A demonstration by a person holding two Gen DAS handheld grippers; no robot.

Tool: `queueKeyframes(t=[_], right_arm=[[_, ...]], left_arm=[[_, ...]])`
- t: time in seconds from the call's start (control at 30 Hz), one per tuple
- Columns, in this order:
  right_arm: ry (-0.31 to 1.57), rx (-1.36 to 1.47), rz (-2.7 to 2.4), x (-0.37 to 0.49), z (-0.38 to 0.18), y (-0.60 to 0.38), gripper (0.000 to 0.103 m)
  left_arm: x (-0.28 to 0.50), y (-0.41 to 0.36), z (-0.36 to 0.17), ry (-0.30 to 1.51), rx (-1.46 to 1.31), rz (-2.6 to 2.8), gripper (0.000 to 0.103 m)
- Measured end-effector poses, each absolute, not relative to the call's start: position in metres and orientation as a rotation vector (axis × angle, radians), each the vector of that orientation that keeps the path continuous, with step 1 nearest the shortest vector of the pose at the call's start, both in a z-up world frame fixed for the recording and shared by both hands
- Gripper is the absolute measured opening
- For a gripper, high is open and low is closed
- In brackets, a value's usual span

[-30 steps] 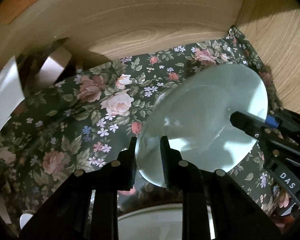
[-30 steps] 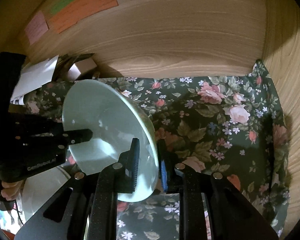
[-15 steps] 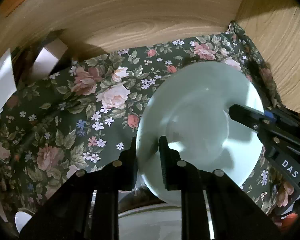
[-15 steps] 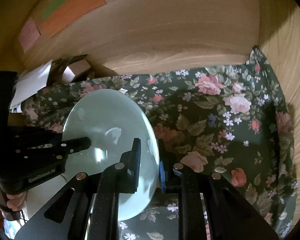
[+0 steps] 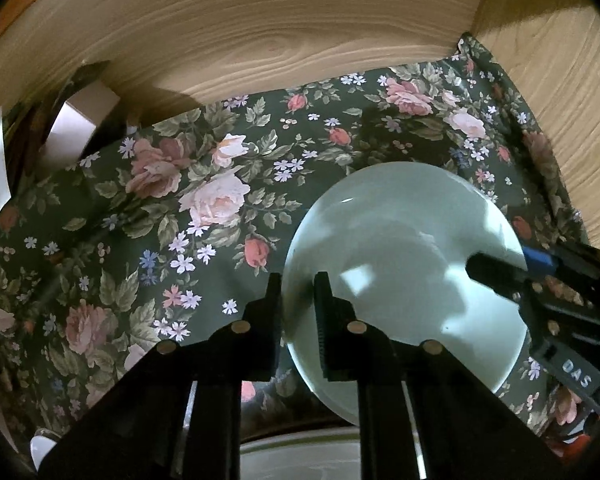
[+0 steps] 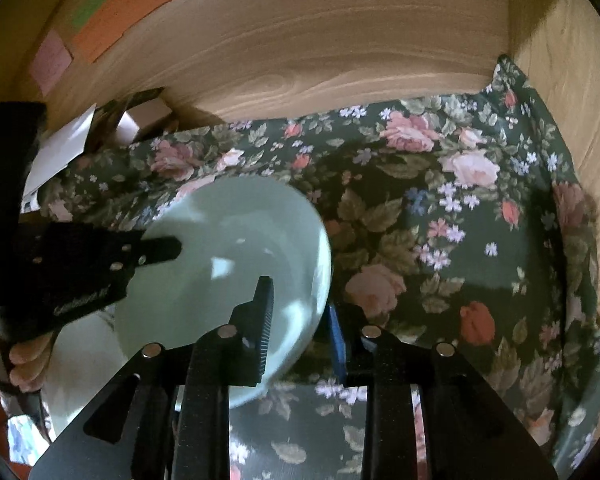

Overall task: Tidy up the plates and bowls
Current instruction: 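Lift the mint green bowl off the cloth with the left tool, then carry the mint green bowl with the left tool over the white bowl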

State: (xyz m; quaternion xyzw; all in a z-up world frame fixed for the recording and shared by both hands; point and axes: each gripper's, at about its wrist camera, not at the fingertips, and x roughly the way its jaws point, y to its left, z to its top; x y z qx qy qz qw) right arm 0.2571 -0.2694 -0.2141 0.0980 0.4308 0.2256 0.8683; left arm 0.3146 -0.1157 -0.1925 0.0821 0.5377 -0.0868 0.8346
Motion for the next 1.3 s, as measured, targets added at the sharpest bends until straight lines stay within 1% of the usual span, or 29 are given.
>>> queueKeyframes(t=[0.13, 0.2, 0.33, 0.5, 0.73, 0.97, 1.3], right_arm=[[0.899, 0.196, 0.468, 0.250, -0.219, -0.267, 0.025], [0.894, 0.207, 0.467, 0.250, -0.220, -0.267, 0.025], [0.891, 0.222, 0.455, 0.250, -0.220, -0.267, 0.023], [0.885, 0.260, 0.435, 0.250, -0.216, -0.268, 0.023], [0.823, 0.274, 0.427, 0.241, -0.191, -0.271, 0.023], [0.741, 0.241, 0.456, 0.226, -0.160, -0.262, 0.023], [0.698, 0.199, 0.507, 0.205, -0.143, -0.230, 0.022]], left_arm=[[0.312, -0.116, -0.197, 1.167, 0.172, -0.204, 0.015], [0.309, -0.118, -0.203, 1.181, 0.181, -0.210, 0.017], [0.305, -0.120, -0.203, 1.164, 0.201, -0.205, 0.017], [0.304, -0.119, -0.197, 1.156, 0.189, -0.206, 0.017], [0.289, -0.114, -0.170, 1.069, 0.162, -0.220, 0.017], [0.269, -0.093, -0.144, 1.005, 0.088, -0.203, 0.016], [0.232, -0.058, -0.122, 0.944, 0.027, -0.161, 0.016]])
